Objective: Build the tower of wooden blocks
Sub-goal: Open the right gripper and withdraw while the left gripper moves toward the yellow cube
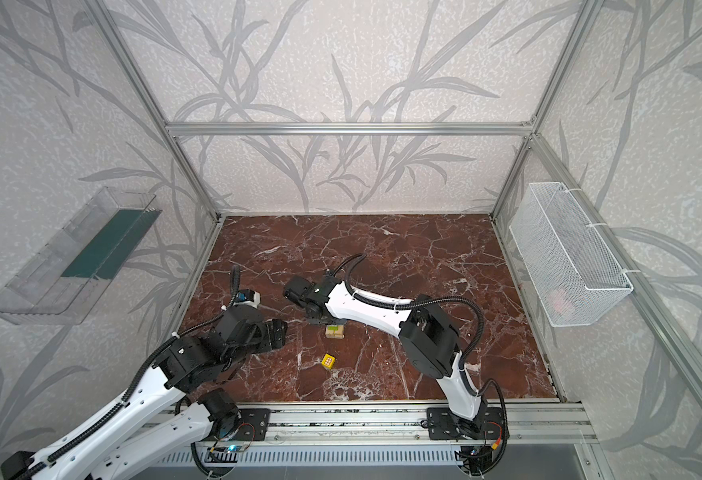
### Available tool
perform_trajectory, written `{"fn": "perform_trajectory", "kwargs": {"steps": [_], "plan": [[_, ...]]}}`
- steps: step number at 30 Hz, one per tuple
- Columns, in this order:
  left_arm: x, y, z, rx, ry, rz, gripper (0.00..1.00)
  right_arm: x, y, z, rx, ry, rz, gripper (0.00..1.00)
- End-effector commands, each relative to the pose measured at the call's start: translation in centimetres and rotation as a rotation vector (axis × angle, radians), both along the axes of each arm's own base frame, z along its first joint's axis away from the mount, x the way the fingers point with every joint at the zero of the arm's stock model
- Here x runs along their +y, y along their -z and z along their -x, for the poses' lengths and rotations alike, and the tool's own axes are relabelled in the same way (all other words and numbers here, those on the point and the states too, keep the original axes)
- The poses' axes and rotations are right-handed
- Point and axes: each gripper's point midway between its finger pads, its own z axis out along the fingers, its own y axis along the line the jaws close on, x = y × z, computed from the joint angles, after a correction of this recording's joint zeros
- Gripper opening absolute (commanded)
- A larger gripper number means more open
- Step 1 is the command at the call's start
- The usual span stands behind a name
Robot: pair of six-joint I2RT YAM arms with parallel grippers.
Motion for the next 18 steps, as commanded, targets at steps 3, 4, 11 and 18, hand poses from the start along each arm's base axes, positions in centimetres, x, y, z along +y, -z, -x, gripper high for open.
{"fn": "perform_trajectory", "kwargs": {"steps": [3, 4, 11, 18], "plan": [[0.5, -0.5, 0.9, 0.028, -0.003, 0.005, 0.94, -0.5, -5.1, 0.1, -0.073, -0.038, -0.102, 0.58], [0.5, -0.6, 1.1, 0.029, 0.0, 0.014, 0.94, -0.8, -5.6, 0.2, -0.082, -0.049, -0.108, 0.6], [-2.0, 0.8, 1.6, 0.094, 0.089, 0.085, 0.92, -4.5, -8.2, 0.8, -0.159, -0.145, -0.199, 0.71], [-5.6, 2.3, 2.1, 0.16, 0.22, 0.093, 0.89, -8.3, -7.6, 2.1, -0.202, -0.341, -0.308, 0.8]]}}
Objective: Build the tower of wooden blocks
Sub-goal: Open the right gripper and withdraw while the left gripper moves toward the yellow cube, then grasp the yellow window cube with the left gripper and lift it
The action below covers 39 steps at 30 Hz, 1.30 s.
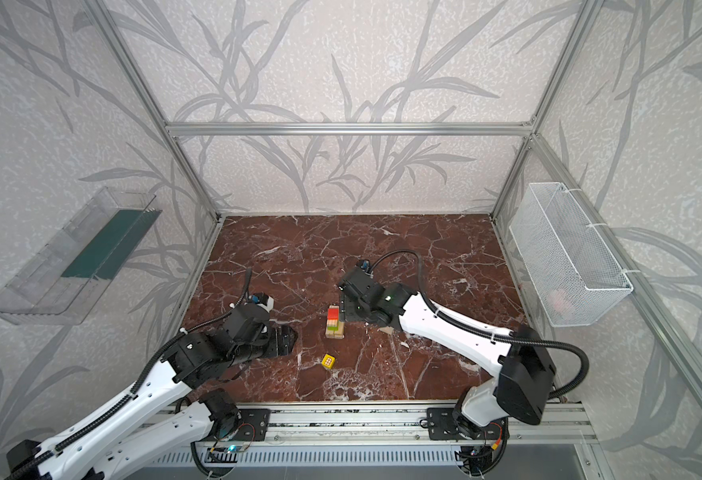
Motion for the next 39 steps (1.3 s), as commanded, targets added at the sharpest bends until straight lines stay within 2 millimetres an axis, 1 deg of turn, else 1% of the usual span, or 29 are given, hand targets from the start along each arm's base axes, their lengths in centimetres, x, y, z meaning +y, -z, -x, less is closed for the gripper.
{"fn": "perform_trajectory", "kwargs": {"steps": [1, 4, 7, 11, 16, 18, 21, 25, 28, 30, 36, 39], "plan": [[-2.1, 0.7, 0.5, 0.014, 0.074, 0.022, 0.89, 0.2, -0.3, 0.6, -0.067, -0.184, -0.07, 0.81], [-3.8, 1.6, 0.9, 0.008, 0.136, 0.016, 0.88, -0.6, 0.2, 1.8, -0.12, -0.282, -0.11, 0.84], [-4.9, 2.4, 1.4, 0.001, 0.192, -0.034, 0.88, -1.2, 1.0, 3.3, -0.151, -0.366, -0.152, 0.89], [-6.0, 4.0, 2.1, 0.014, 0.246, -0.096, 0.88, -1.3, 2.5, 5.7, -0.143, -0.468, -0.226, 0.93], [-7.8, 5.6, 2.4, 0.023, 0.297, -0.14, 0.87, -1.5, 4.3, 7.5, -0.175, -0.544, -0.287, 0.97], [-8.5, 6.3, 2.5, 0.029, 0.31, -0.165, 0.85, -1.9, 4.9, 7.7, -0.196, -0.555, -0.267, 0.99], [-9.2, 7.5, 2.4, 0.049, 0.311, -0.198, 0.84, -2.6, 6.1, 7.7, -0.223, -0.571, -0.223, 0.99], [-9.6, 8.9, 2.1, 0.063, 0.289, -0.243, 0.77, -2.6, 7.0, 7.7, -0.225, -0.574, -0.22, 0.99], [-10.2, 9.6, 1.9, 0.07, 0.284, -0.251, 0.73, -2.2, 6.8, 8.0, -0.221, -0.593, -0.242, 0.99], [-10.7, 10.0, 1.9, 0.067, 0.285, -0.257, 0.69, -2.6, 7.0, 7.7, -0.224, -0.573, -0.223, 0.99], [-11.4, 10.7, 1.5, 0.055, 0.273, -0.305, 0.6, -3.3, 6.8, 7.1, -0.251, -0.532, -0.198, 0.99], [-11.1, 11.1, 1.5, 0.069, 0.252, -0.332, 0.55, -3.5, 6.9, 6.9, -0.251, -0.516, -0.186, 0.99]]}}
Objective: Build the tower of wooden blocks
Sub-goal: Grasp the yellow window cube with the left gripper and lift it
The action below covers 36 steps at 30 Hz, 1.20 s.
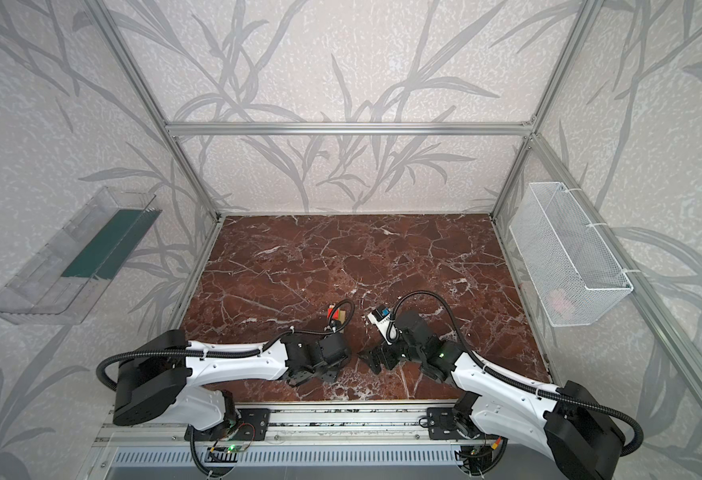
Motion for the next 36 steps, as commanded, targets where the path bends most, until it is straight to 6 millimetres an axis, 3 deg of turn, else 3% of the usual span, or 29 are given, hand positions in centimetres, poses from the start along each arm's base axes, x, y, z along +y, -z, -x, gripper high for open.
{"fn": "perform_trajectory", "kwargs": {"steps": [1, 14, 20, 36], "plan": [[-0.2, -0.5, -0.7, -0.035, -0.042, -0.007, 0.55, -0.5, -0.1, -0.5, -0.026, 0.026, 0.005, 0.99], [-0.1, 0.6, 0.4, -0.001, -0.108, -0.049, 0.42, -0.8, 0.2, -1.0, -0.01, 0.051, 0.01, 0.99], [0.8, 1.1, 0.1, -0.01, -0.173, -0.107, 0.4, -0.9, 0.2, -1.0, -0.007, 0.057, 0.01, 0.99], [0.6, 1.7, 0.1, -0.01, -0.193, -0.079, 0.26, -0.8, 0.2, -1.0, -0.004, 0.054, 0.006, 0.99]]}}
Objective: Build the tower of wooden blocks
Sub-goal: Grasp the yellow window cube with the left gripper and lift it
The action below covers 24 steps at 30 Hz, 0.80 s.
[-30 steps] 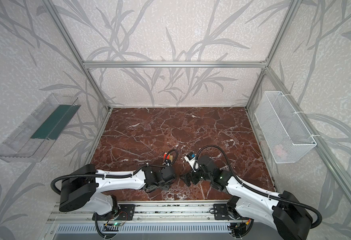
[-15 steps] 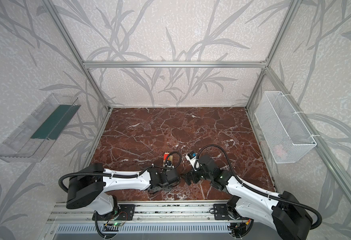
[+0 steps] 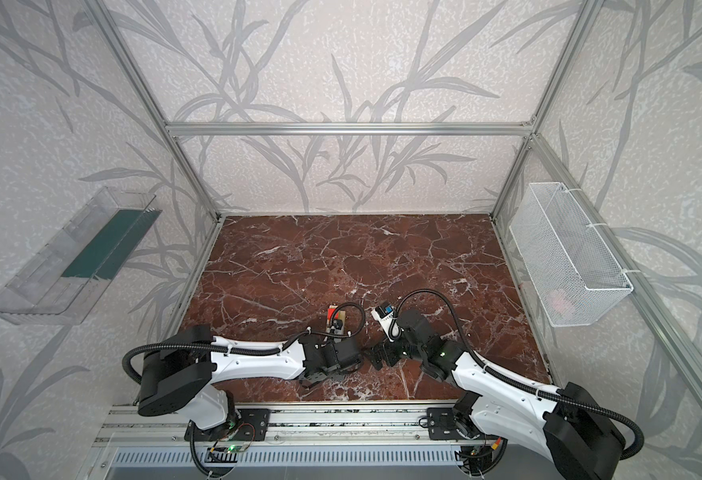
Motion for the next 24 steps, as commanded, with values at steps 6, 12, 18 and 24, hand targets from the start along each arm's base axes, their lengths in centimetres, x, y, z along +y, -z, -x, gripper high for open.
{"fn": "perform_trajectory", "kwargs": {"steps": [6, 12, 18, 24], "plan": [[1.5, -0.5, 0.7, 0.005, -0.011, -0.019, 0.2, -0.1, -0.2, 0.0, -0.008, 0.0, -0.015, 0.99], [1.6, -3.3, 1.1, 0.001, 0.002, 0.038, 0.15, -0.5, -1.1, -0.1, -0.044, 0.013, -0.028, 0.99], [2.4, -7.0, 1.1, -0.024, 0.007, 0.054, 0.1, -0.3, -2.6, 0.0, -0.028, 0.02, -0.043, 0.99], [3.5, -12.2, 0.1, -0.111, -0.018, 0.099, 0.04, 1.5, -4.7, 0.2, -0.021, -0.052, -0.11, 0.99]]}}
